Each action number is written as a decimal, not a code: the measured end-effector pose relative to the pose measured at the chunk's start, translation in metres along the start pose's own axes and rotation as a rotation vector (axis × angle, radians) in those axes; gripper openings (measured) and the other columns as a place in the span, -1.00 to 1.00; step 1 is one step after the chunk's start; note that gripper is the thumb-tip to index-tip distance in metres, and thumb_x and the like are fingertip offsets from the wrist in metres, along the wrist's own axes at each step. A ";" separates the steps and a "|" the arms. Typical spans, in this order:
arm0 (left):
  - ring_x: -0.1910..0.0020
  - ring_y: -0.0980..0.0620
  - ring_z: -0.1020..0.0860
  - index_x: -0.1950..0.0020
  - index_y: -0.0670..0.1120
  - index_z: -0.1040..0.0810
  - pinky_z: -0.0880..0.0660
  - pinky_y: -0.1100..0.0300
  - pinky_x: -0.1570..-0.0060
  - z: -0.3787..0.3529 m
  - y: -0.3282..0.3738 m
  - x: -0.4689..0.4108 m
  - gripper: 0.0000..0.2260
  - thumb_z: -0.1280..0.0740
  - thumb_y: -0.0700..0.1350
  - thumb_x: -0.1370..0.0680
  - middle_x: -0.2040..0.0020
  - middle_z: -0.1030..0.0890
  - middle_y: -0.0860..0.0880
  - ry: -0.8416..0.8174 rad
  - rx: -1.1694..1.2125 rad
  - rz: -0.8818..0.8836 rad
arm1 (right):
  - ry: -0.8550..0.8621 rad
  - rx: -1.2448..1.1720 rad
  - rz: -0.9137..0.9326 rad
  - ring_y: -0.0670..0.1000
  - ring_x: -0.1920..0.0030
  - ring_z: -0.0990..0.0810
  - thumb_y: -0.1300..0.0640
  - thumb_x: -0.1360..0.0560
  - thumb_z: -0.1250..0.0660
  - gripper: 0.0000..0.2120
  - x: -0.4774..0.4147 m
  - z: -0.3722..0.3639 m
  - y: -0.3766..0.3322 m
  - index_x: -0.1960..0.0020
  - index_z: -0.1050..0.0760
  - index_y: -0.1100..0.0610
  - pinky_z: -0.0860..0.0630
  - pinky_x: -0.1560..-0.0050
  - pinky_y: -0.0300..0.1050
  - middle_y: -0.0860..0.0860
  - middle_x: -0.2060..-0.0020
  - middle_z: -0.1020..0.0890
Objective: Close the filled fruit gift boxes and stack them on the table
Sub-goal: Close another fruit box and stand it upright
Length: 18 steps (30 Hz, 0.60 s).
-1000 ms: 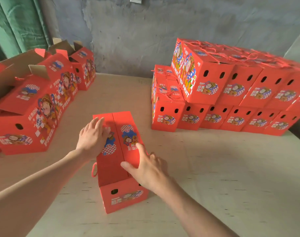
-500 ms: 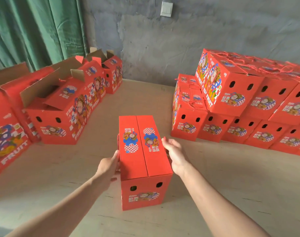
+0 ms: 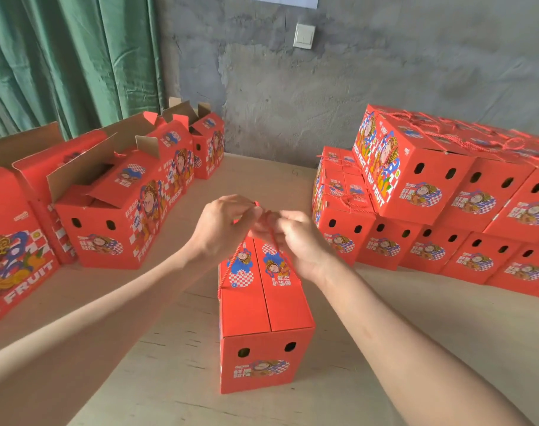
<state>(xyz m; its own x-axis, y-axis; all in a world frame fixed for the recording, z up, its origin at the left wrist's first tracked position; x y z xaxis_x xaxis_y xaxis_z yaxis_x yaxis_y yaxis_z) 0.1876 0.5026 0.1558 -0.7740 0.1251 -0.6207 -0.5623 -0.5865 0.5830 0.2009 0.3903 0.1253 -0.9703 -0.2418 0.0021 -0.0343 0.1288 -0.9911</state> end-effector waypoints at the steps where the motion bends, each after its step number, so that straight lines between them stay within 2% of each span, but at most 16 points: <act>1: 0.08 -0.04 -0.59 0.18 -0.32 -0.65 -0.47 0.12 0.02 0.001 0.002 0.002 -0.80 -0.28 -0.31 -0.55 0.10 -0.65 -0.13 -0.031 -0.010 -0.041 | -0.053 -0.027 -0.053 0.07 0.23 -0.56 0.38 -0.55 -0.13 -0.77 0.000 -0.005 0.004 0.18 -0.51 0.27 -0.56 0.10 -0.23 0.17 0.26 -0.56; 3: 0.19 -0.02 -0.56 0.27 -0.30 -0.61 -0.48 0.08 0.11 0.003 0.001 0.006 -0.76 -0.26 -0.27 -0.56 0.21 -0.62 -0.08 -0.063 -0.049 -0.103 | -0.148 -0.009 -0.159 0.07 0.28 -0.59 0.32 -0.57 -0.10 -0.75 0.001 -0.013 0.009 0.18 -0.52 0.27 -0.54 0.03 -0.13 0.14 0.33 -0.58; 4: 0.24 -0.03 -0.55 0.28 -0.27 -0.60 -0.47 0.07 0.17 0.005 -0.004 0.008 -0.74 -0.24 -0.23 -0.55 0.24 -0.61 -0.07 -0.045 -0.076 -0.100 | -0.162 -0.004 -0.208 0.06 0.33 -0.58 0.29 -0.58 -0.09 -0.74 0.000 -0.015 0.010 0.17 -0.52 0.26 -0.53 0.07 -0.12 0.10 0.39 -0.57; 7: 0.24 -0.10 -0.53 0.16 -0.23 -0.59 -0.41 0.11 0.23 0.007 -0.035 0.024 -0.76 -0.19 -0.16 -0.57 0.22 -0.61 -0.11 0.070 -0.086 0.129 | -0.039 -0.096 -0.295 -0.03 0.48 -0.45 0.24 -0.59 -0.09 -0.73 -0.007 -0.007 0.005 0.18 -0.50 0.22 -0.44 0.37 -0.23 -0.04 0.59 -0.42; 8: 0.17 -0.11 -0.55 0.07 -0.21 -0.59 -0.41 0.13 0.18 0.001 -0.048 0.035 -0.81 -0.21 -0.18 -0.58 0.14 -0.62 -0.12 0.045 -0.063 0.233 | 0.008 -0.110 -0.287 -0.04 0.49 -0.44 0.23 -0.59 -0.10 -0.74 -0.010 -0.004 0.001 0.20 -0.48 0.21 -0.40 0.41 -0.25 -0.05 0.61 -0.41; 9: 0.05 -0.10 -0.56 -0.06 -0.19 -0.58 -0.40 0.17 0.08 -0.011 -0.059 0.048 -0.84 -0.24 -0.19 -0.58 0.02 -0.62 -0.12 -0.054 -0.049 0.313 | 0.043 -0.091 -0.268 -0.05 0.48 -0.45 0.22 -0.58 -0.11 -0.75 -0.013 -0.001 -0.004 0.21 -0.47 0.20 -0.36 0.40 -0.25 -0.06 0.60 -0.42; 10: -0.10 -0.08 -0.54 -0.19 -0.19 -0.54 -0.37 0.22 -0.05 -0.026 -0.068 0.063 -0.78 -0.25 -0.17 -0.58 -0.12 -0.59 -0.13 -0.184 -0.073 0.336 | 0.070 -0.054 -0.242 -0.06 0.47 -0.48 0.23 -0.58 -0.12 -0.76 -0.016 0.001 -0.008 0.23 -0.45 0.17 -0.32 0.37 -0.23 -0.07 0.59 -0.44; 12: -0.38 0.01 -0.35 -0.39 -0.19 -0.38 -0.15 0.38 -0.28 -0.049 -0.077 0.085 -0.61 -0.24 -0.08 -0.59 -0.39 -0.41 -0.11 -0.375 -0.176 0.256 | 0.107 0.017 -0.187 -0.07 0.44 -0.51 0.25 -0.55 -0.15 -0.75 -0.021 0.001 -0.015 0.28 -0.43 0.13 -0.27 0.36 -0.22 -0.07 0.57 -0.47; 14: -0.48 0.09 -0.17 -0.46 -0.17 -0.27 0.06 0.48 -0.32 -0.052 -0.078 0.090 -0.55 -0.20 -0.04 -0.61 -0.49 -0.25 -0.05 -0.372 -0.192 0.192 | 0.125 0.076 -0.139 -0.07 0.41 -0.52 0.27 -0.53 -0.17 -0.74 -0.026 -0.002 -0.023 0.32 -0.43 0.13 -0.25 0.36 -0.21 -0.04 0.51 -0.48; 18: -0.48 0.04 -0.19 -0.37 -0.24 -0.37 0.09 0.60 -0.27 -0.041 -0.074 0.066 -0.65 -0.22 -0.14 -0.61 -0.46 -0.29 -0.12 -0.282 -0.105 0.141 | 0.128 0.124 -0.001 -0.07 0.41 -0.53 0.28 -0.52 -0.20 -0.75 -0.040 -0.010 -0.052 0.32 -0.43 0.14 -0.30 0.32 -0.21 0.00 0.44 -0.49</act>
<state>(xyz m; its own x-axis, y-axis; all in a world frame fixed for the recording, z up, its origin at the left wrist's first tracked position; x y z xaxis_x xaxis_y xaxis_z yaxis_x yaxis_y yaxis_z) 0.1906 0.5213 0.0503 -0.9003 0.2452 -0.3597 -0.4225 -0.6913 0.5862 0.2391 0.4027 0.1785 -0.9931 -0.1163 0.0127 -0.0136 0.0070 -0.9999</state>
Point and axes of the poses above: each hand's wrist, its own x-axis away from the middle knuckle, its own z-axis out of the back of the hand, y = z × x, the point moved 6 cm from there along -x, towards the middle knuckle
